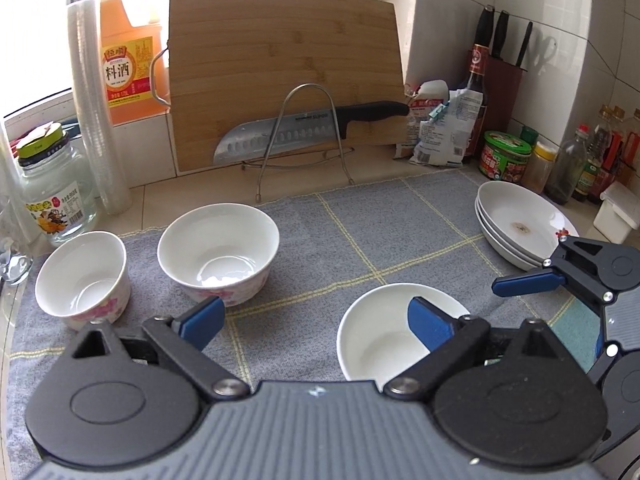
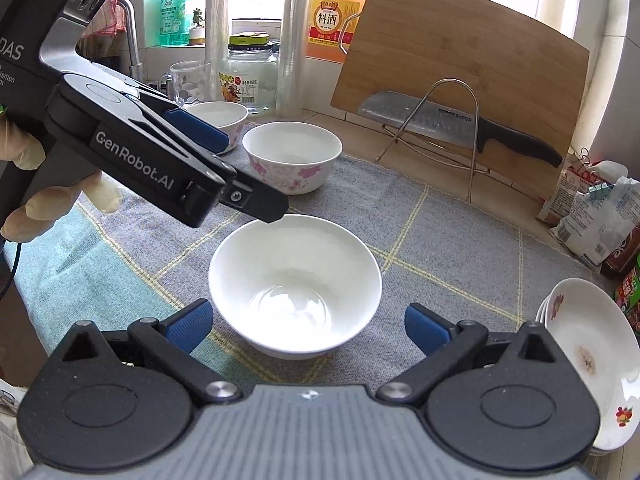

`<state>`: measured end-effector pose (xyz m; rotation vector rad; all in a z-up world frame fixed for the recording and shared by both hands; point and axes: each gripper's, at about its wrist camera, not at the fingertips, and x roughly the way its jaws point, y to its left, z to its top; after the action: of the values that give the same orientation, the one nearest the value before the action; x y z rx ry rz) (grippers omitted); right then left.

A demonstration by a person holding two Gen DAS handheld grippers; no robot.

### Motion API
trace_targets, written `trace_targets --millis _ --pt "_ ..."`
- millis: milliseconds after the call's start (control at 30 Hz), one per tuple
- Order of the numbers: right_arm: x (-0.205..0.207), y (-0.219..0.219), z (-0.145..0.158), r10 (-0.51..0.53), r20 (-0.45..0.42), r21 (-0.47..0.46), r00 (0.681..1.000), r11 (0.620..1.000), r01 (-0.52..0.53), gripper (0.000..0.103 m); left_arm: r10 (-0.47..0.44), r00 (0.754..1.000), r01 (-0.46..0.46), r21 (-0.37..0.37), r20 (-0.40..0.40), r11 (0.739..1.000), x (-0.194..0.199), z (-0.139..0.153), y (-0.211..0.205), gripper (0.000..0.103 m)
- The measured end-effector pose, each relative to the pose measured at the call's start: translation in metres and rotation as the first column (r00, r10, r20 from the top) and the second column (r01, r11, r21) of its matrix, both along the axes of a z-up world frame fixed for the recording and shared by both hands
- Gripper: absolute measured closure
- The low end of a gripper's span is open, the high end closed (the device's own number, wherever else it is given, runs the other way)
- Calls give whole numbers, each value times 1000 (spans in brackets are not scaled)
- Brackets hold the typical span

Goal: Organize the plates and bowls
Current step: 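Move the right tool to the white bowl and grip its rim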

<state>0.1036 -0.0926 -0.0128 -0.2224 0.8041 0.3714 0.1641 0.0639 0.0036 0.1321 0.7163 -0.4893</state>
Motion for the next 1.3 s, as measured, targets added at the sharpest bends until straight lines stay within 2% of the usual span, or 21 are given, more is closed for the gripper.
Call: trace_targets --millis 200,400,500,633,967,1133,1300 --pt "15 -13 1 113 -13 39 994 993 -112 0 176 984 -177 40 17 983 -10 2 19 5" --pt "34 -16 9 131 -17 65 991 989 -129 0 251 968 -253 78 27 964 -1 -9 39 5" --pt "43 -15 14 108 -13 76 994 991 -106 0 239 971 -240 72 32 968 14 -16 45 5" --pt "60 -8 21 54 -16 48 998 997 -54 0 209 977 -210 51 29 976 37 -27 49 5" --pt "102 14 31 -24 -42 42 999 999 26 0 69 997 -72 84 43 994 68 -51 40 5" --pt "126 18 27 2 -76 90 997 996 5 0 65 997 -70 100 53 993 75 -59 35 5" --pt "151 29 20 53 -103 97 993 994 -43 0 66 997 -70 104 44 992 80 -64 33 5"
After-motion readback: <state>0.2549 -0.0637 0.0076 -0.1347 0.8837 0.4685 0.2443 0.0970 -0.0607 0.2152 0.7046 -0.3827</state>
